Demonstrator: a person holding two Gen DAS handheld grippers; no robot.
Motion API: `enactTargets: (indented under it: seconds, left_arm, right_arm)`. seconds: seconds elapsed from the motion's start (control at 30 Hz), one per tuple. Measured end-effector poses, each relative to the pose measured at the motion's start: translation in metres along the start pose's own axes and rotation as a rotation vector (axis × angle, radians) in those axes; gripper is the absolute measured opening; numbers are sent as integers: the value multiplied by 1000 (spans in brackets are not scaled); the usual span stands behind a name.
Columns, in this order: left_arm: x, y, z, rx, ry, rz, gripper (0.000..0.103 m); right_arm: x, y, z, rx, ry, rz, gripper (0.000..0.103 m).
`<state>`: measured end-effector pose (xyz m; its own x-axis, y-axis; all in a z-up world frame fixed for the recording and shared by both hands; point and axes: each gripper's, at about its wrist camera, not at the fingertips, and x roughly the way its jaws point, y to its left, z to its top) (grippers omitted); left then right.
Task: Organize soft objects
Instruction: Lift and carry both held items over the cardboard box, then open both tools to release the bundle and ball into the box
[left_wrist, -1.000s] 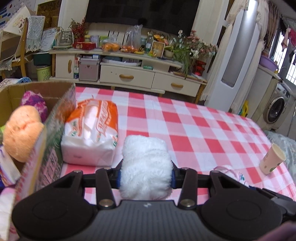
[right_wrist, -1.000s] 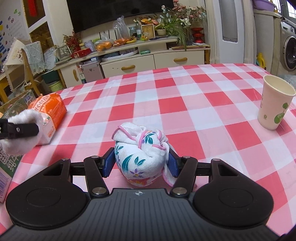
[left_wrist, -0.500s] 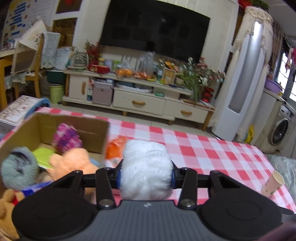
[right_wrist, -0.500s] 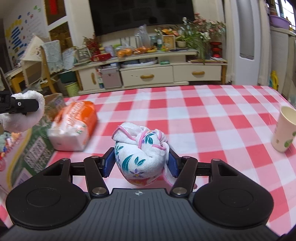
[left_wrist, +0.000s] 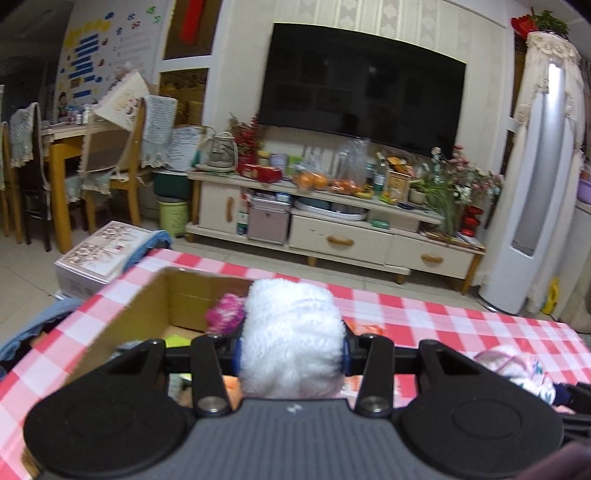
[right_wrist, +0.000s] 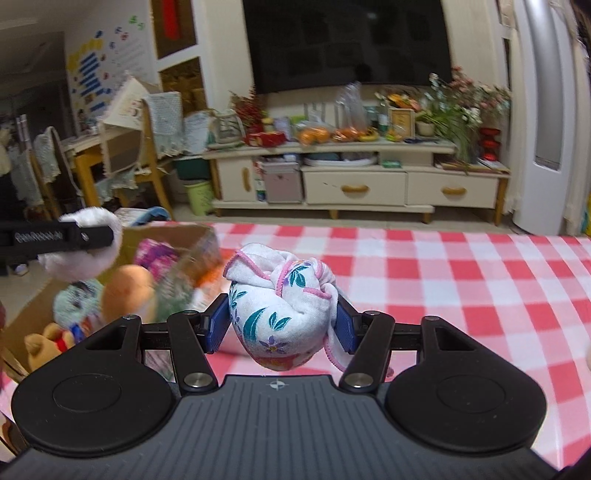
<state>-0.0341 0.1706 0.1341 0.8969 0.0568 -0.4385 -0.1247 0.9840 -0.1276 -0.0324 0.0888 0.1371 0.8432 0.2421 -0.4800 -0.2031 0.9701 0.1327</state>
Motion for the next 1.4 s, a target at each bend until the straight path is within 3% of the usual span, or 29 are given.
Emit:
enactTargets:
  seconds: [0.57,0.9,1.17,1.27,1.33,1.4]
  left_arm:
    - [30,39,0,-29,64,129,43]
    - [38,54,-3,-57,114,135,43]
    - [44,54,-4,-68,144,118,44]
    - [47,54,-6,-66,156,124,44]
    - [48,51,-7,-53,163,138,50]
    - [48,50,-8,-47,166,142,57]
  right_arm:
    - [53,73,52,-63,-25,141,73]
    - [84,101,60,-86,2,185,73]
    - [105,107,63,-85,23,171,74]
    - [111,111,61,-108,20,153,77]
    - [114,113,60,-125,28,139,89]
    - [107,110,60,-109,1,128,92]
